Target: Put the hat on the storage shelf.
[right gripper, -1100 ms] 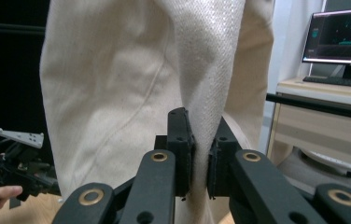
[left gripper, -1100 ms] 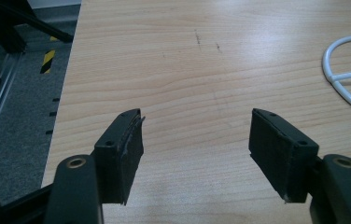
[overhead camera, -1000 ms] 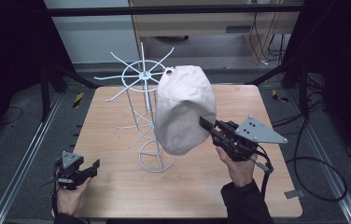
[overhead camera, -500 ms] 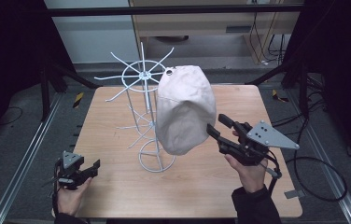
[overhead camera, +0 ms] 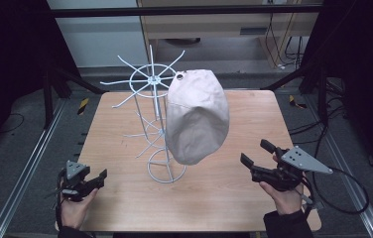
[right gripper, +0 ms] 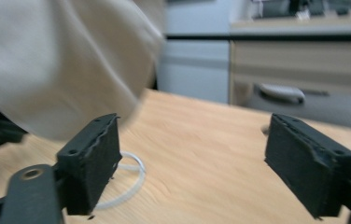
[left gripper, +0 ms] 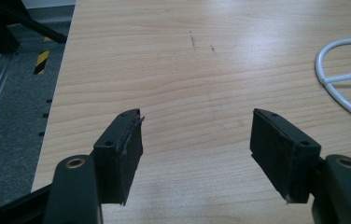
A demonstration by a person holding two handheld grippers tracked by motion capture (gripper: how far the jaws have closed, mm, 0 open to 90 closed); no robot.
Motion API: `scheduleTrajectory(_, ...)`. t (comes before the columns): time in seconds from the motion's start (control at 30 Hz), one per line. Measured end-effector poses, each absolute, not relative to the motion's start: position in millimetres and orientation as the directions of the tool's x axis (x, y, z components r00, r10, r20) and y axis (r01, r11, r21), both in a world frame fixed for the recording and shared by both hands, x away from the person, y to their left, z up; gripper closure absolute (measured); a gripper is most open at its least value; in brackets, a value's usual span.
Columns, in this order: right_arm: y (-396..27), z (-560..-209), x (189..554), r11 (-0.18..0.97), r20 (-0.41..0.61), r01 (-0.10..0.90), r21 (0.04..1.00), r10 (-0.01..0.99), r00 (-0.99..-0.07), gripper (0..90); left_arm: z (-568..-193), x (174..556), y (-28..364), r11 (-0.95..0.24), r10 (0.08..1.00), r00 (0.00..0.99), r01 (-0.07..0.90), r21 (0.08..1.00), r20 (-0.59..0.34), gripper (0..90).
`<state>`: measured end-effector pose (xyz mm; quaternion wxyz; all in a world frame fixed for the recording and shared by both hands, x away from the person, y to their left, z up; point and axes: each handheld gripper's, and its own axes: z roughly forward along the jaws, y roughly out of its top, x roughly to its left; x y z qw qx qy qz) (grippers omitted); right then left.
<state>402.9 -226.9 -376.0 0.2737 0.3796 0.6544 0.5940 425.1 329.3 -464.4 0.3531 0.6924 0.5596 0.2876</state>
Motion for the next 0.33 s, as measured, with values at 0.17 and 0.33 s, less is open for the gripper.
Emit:
scheduleTrajectory(0.17,-241,-416,411,0.057,0.108,0.288,0.956,0.843,-0.527,17.5,-466,426,328,-0.127,0.975,0.221,0.571,0.811,-0.003,33.1)
scheduleTrajectory(0.33,-257,-449,420,0.073,0.119,0.374,0.924,0.877,-0.466,17.0,-470,427,327,-0.135,0.972,0.237,0.579,0.804,-0.007,30.5)
